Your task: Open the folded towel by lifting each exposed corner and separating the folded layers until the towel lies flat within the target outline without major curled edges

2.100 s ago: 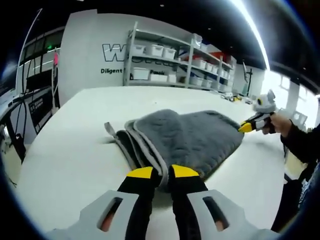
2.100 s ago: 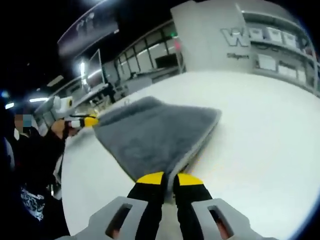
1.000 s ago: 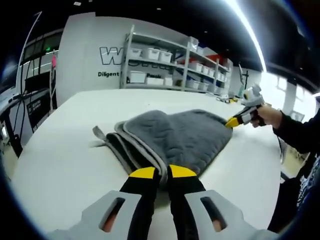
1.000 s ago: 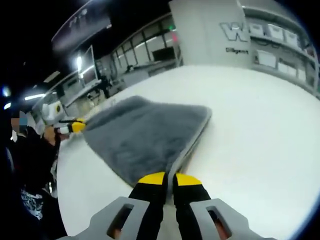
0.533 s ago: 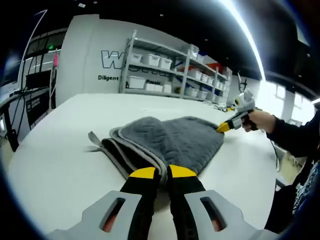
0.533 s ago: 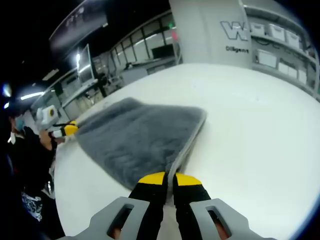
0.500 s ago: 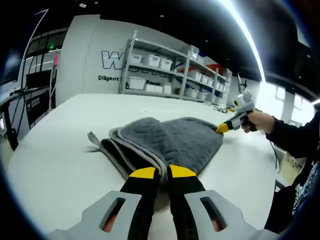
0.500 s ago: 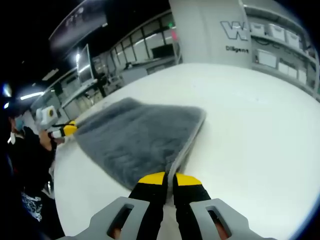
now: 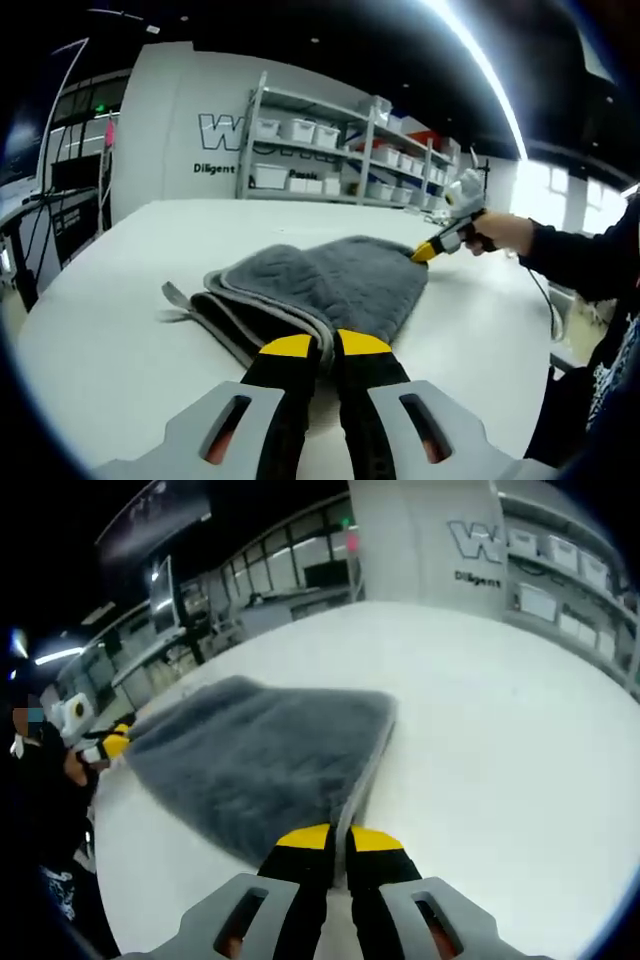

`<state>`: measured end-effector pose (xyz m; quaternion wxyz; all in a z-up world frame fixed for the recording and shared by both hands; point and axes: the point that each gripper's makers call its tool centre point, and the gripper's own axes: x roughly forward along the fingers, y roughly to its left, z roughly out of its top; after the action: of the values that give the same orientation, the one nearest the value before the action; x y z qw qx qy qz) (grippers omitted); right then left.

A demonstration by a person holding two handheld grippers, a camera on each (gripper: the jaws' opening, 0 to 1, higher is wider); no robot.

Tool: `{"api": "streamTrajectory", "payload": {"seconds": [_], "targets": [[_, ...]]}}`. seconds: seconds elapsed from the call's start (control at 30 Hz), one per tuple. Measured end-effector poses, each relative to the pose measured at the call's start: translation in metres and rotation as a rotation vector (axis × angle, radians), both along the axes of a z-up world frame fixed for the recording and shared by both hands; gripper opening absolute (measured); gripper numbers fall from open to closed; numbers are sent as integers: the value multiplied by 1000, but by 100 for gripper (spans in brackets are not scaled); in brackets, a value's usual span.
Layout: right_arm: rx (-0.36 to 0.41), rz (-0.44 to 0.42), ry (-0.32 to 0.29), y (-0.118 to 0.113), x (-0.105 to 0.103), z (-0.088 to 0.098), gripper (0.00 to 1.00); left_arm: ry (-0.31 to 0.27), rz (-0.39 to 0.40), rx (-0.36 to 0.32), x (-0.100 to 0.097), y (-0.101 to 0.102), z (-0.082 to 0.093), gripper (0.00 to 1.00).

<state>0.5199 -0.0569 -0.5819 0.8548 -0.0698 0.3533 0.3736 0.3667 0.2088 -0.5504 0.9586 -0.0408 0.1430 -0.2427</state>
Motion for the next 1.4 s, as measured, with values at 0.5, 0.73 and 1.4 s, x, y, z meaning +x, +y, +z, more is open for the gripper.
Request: {"api": "streamTrajectory", "payload": {"seconds": [0.5,0.73,1.4], "targets": [[-24,-12,-4,3,-1,-2,2,0,-45,-25,-11,-15,-1,6],[-71,9,-48,4,3,1,1,-12,-70,-31,-16,-25,0,5],[-172,32,-57,12,15,-3,1,-30,-146,-39,-30,-65,-2,4]]}}
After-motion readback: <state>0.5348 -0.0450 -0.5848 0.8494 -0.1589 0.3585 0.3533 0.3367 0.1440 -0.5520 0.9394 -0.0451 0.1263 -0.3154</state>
